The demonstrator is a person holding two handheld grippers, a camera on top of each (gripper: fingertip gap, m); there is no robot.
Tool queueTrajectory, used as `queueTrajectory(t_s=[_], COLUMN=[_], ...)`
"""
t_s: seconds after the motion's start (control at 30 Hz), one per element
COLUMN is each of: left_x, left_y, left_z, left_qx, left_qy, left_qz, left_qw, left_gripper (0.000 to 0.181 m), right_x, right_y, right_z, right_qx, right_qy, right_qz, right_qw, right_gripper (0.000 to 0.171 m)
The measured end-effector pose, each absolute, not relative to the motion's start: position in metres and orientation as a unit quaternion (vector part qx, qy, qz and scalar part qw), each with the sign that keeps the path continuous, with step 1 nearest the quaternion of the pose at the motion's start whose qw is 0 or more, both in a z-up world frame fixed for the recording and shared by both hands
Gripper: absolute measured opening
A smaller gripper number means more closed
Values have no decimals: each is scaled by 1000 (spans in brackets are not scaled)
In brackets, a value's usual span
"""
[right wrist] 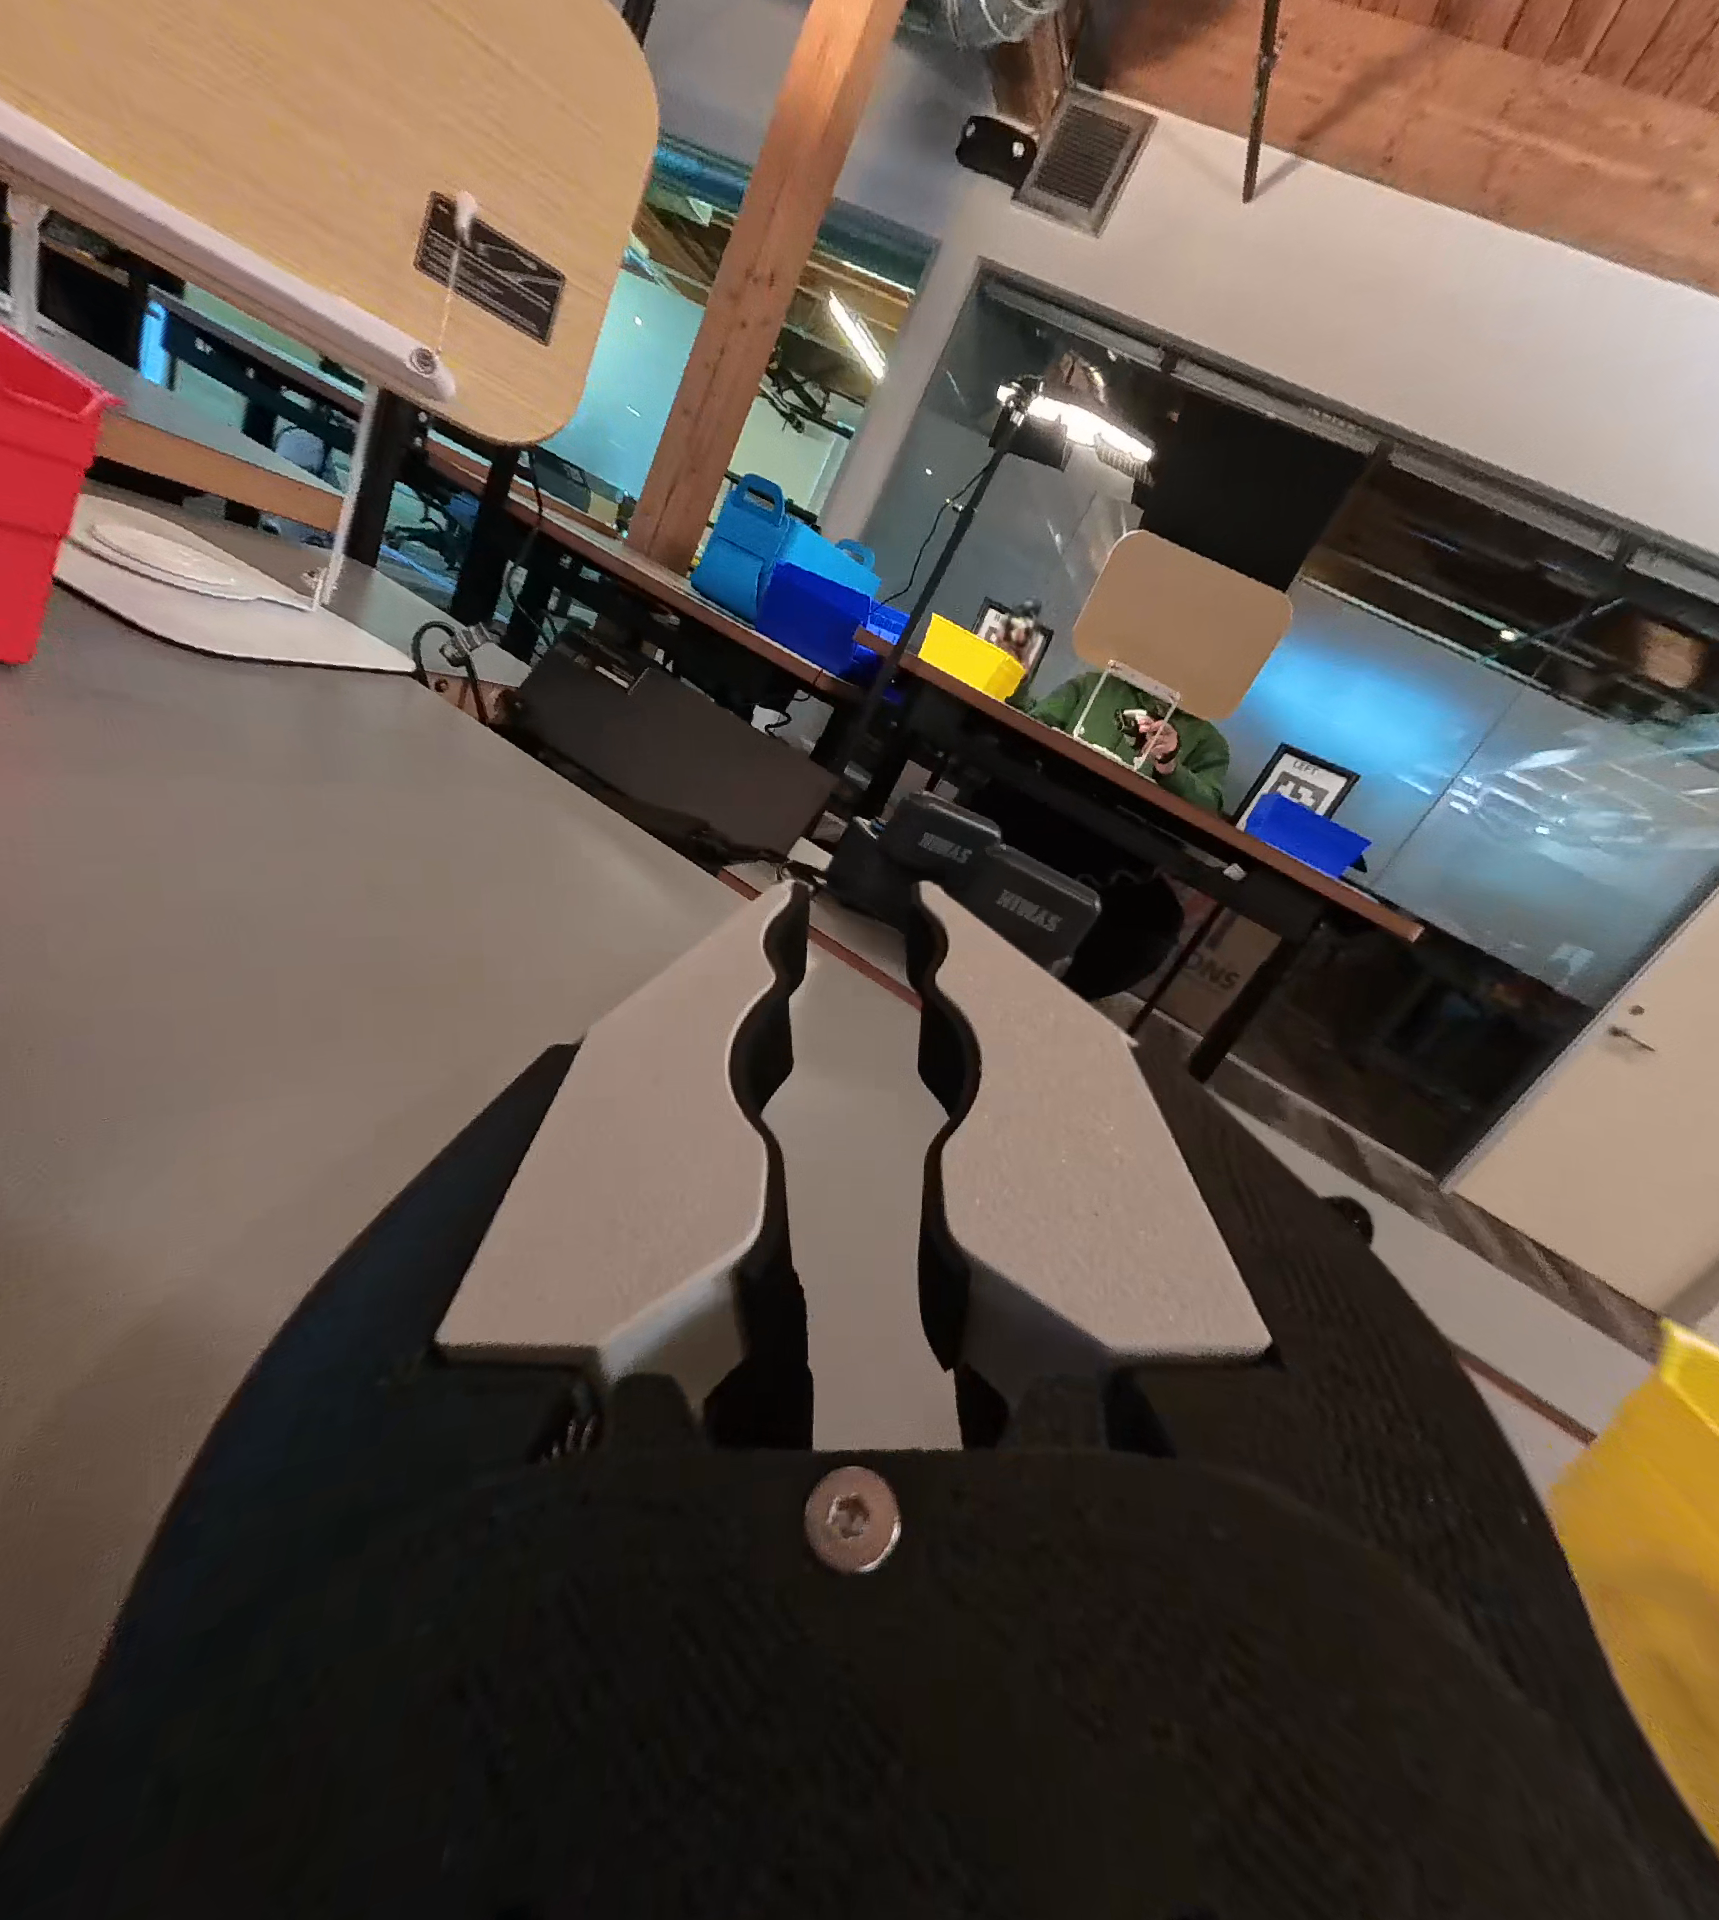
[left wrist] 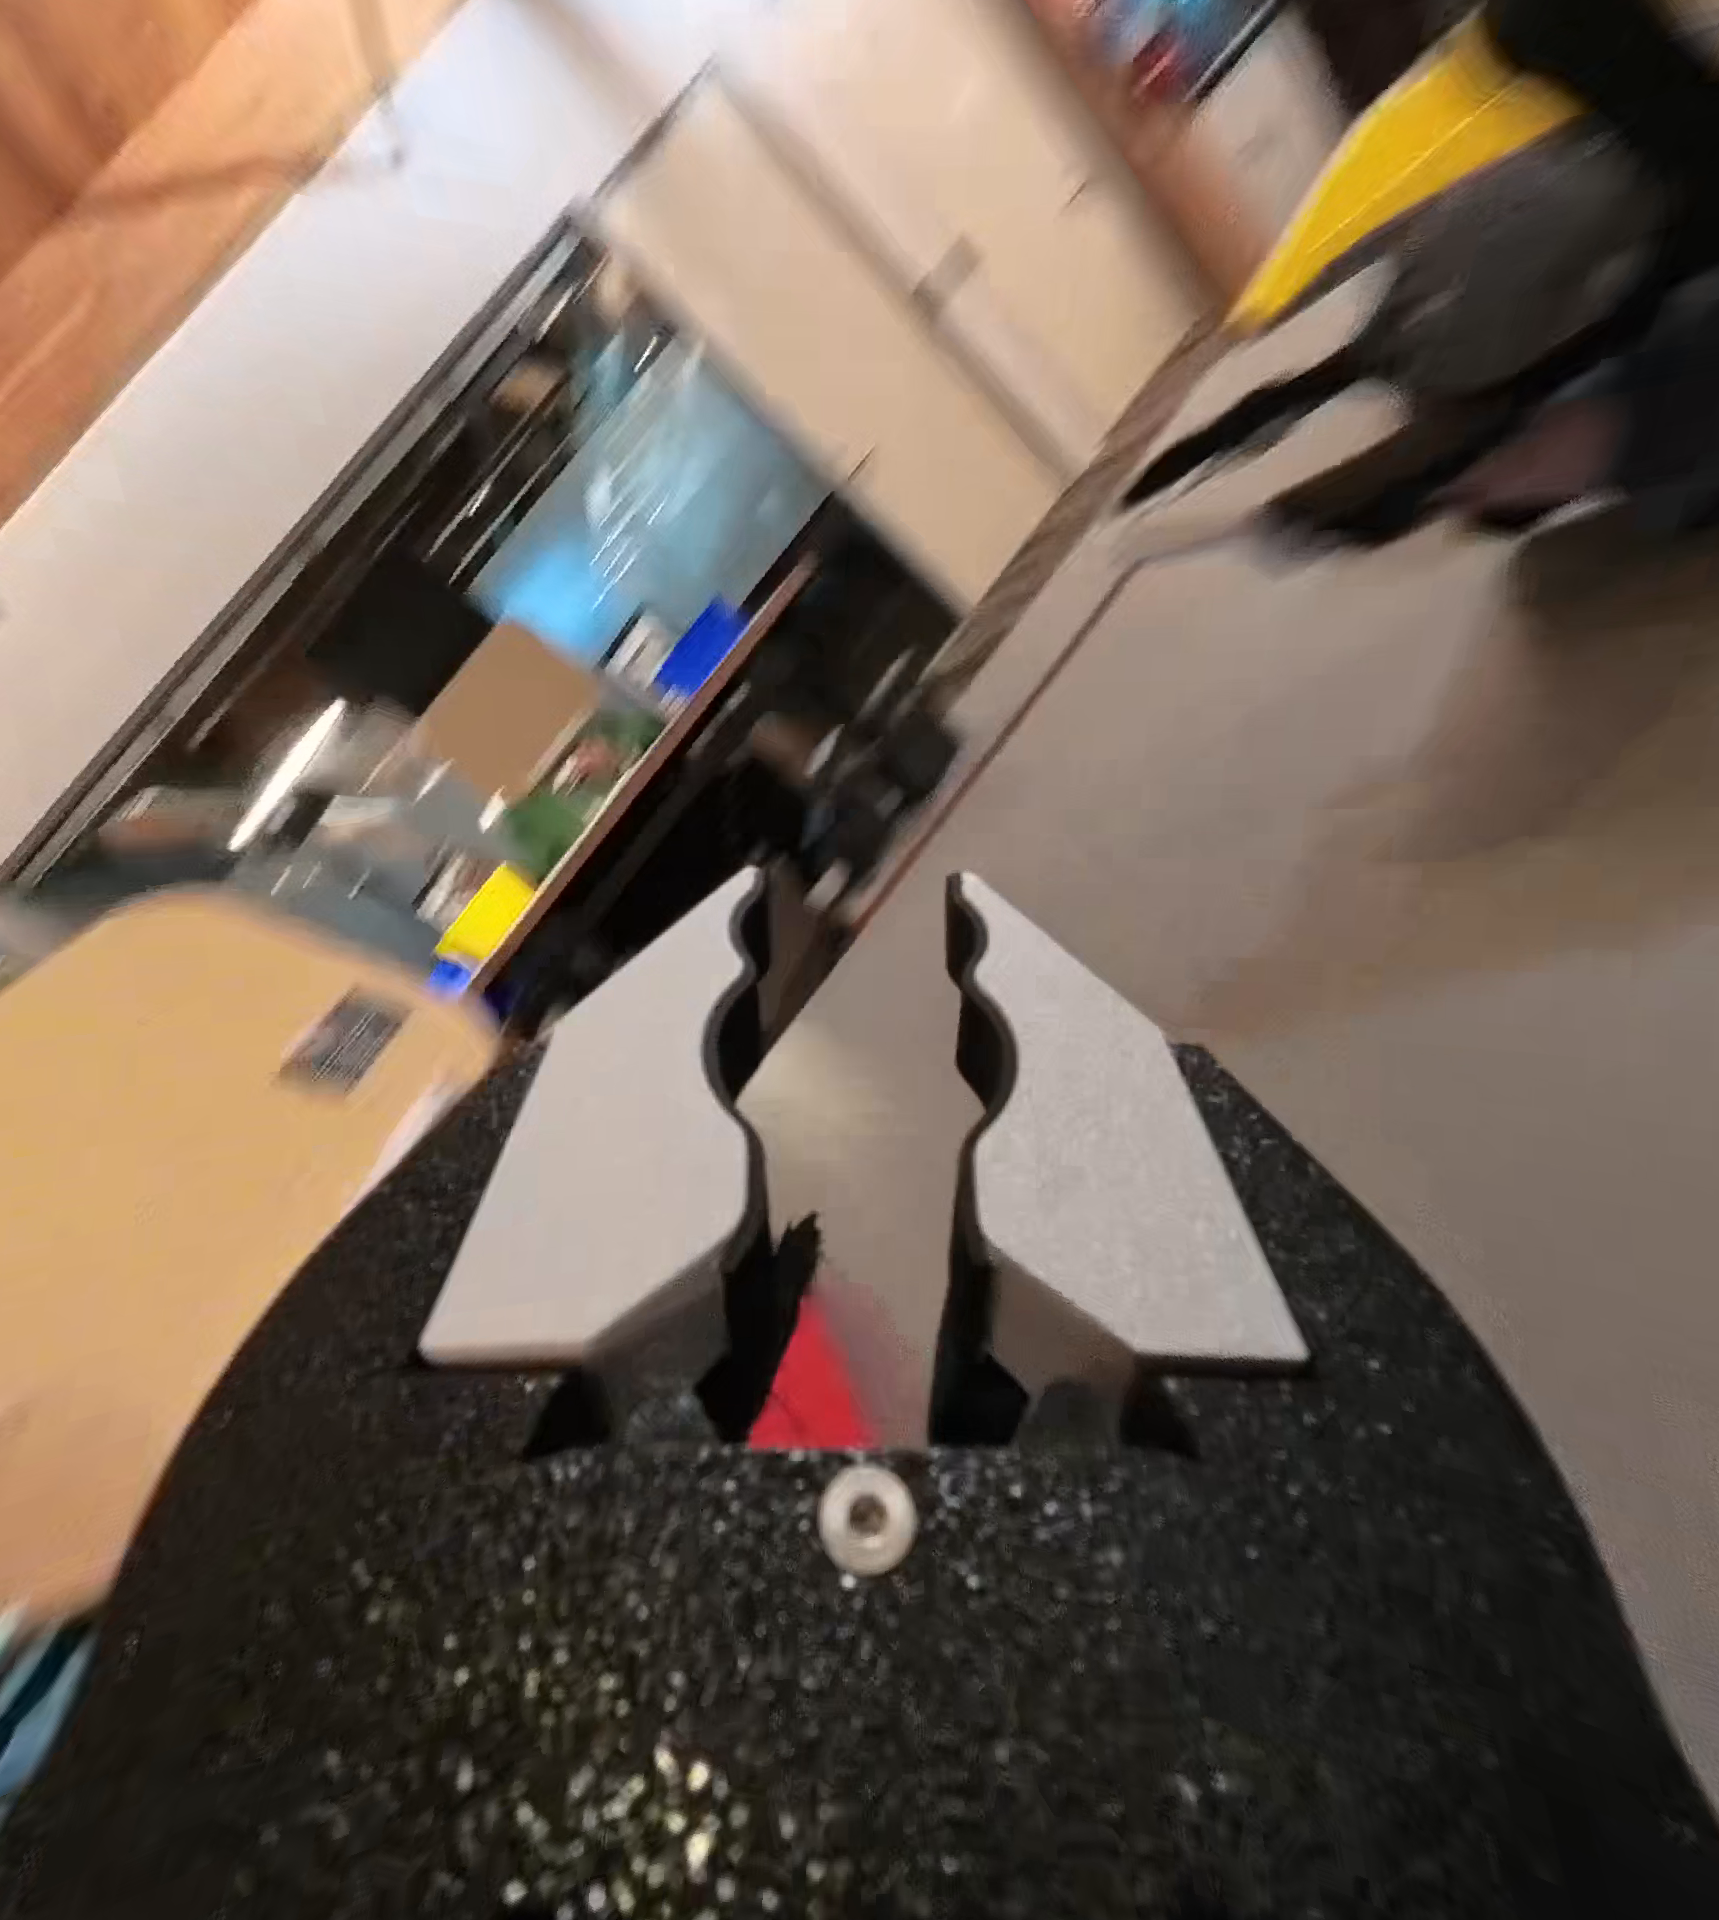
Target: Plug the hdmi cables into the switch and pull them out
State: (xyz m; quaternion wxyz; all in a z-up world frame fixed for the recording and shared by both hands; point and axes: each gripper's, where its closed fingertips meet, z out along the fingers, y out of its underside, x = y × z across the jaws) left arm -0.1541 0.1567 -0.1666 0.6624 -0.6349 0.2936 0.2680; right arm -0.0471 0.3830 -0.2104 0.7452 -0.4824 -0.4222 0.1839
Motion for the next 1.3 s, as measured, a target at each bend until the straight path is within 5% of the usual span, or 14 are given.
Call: queueTrajectory(t_s=[0.17,0.33,0.67,1.0,1.3], left_x=[-300,-381,-400,-403,-412], left_y=[83,40,44,50,42], left_z=[-160,-199,-287,-309,-275], left_qx=[-735,-850,-967,-975,-955], left_qy=[99,21,-11,-39,-32], left_qz=[370,291,91,66,132], left_qw=[560,439,238,207,263], left_gripper=[37,48,90,70,69], right_x=[-46,-50,-51,-54,-57], right_y=[387,383,380,375,373], right_z=[-211,-213,-214,-217,-220], right_qx=[-492,-484,-479,-470,-462], right_qy=[-414,-428,-440,-458,-473], right_qz=[195,189,191,185,179], right_qw=[741,739,736,732,729], right_gripper=[17,16,17,17,17])
